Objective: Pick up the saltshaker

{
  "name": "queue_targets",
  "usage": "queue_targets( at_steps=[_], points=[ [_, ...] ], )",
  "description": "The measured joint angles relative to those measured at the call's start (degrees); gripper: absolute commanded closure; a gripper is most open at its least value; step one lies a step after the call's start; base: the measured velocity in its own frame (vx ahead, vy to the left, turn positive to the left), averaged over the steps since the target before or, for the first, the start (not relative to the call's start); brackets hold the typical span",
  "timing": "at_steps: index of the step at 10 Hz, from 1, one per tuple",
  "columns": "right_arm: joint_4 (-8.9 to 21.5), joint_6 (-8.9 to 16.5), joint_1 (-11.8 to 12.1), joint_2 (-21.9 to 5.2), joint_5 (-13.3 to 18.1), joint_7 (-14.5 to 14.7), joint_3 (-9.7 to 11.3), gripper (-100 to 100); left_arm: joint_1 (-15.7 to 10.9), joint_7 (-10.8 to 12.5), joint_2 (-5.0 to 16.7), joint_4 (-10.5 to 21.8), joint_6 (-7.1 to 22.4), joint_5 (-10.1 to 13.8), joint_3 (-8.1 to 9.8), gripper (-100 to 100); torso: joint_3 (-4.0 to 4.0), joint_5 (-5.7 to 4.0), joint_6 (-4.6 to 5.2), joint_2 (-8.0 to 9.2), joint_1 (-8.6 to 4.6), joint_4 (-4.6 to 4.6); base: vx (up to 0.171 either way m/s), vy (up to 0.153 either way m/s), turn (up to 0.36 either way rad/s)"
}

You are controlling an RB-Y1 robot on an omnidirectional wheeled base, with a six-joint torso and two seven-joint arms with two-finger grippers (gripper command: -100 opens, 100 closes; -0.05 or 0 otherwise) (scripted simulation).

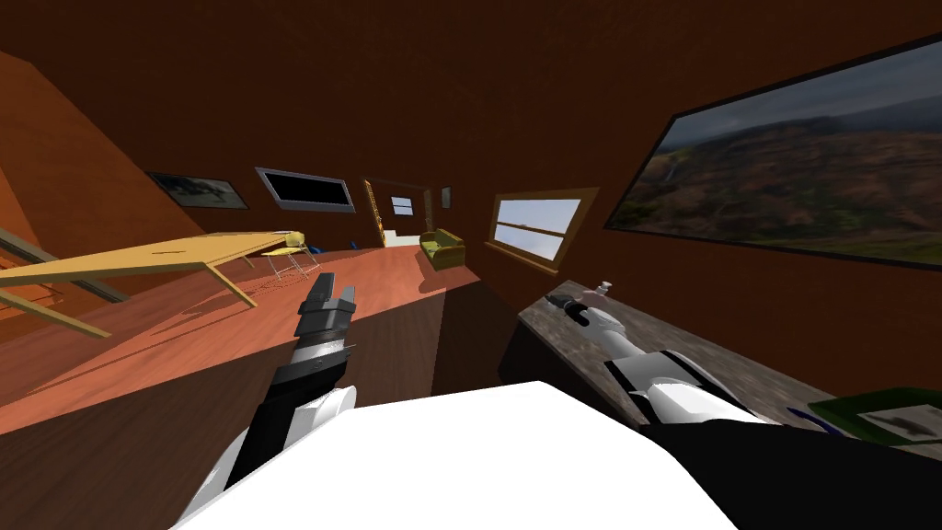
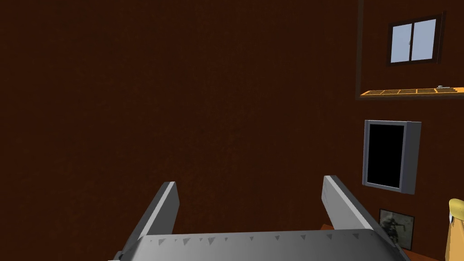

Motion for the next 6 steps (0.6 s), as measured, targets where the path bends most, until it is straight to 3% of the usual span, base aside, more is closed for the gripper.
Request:
queue_targets(
  at_steps=[6],
  points=[
    [-0.12,-5.27,1.46,-0.78,-8.84,8.55,-0.51,-100,0.0,0.0,0.0,0.0,0.0,0.0,0.0,0,0.08,-0.04,0.02,0.13,-0.16,0.03,-0.028,-0.059,0.108]
  ],
)
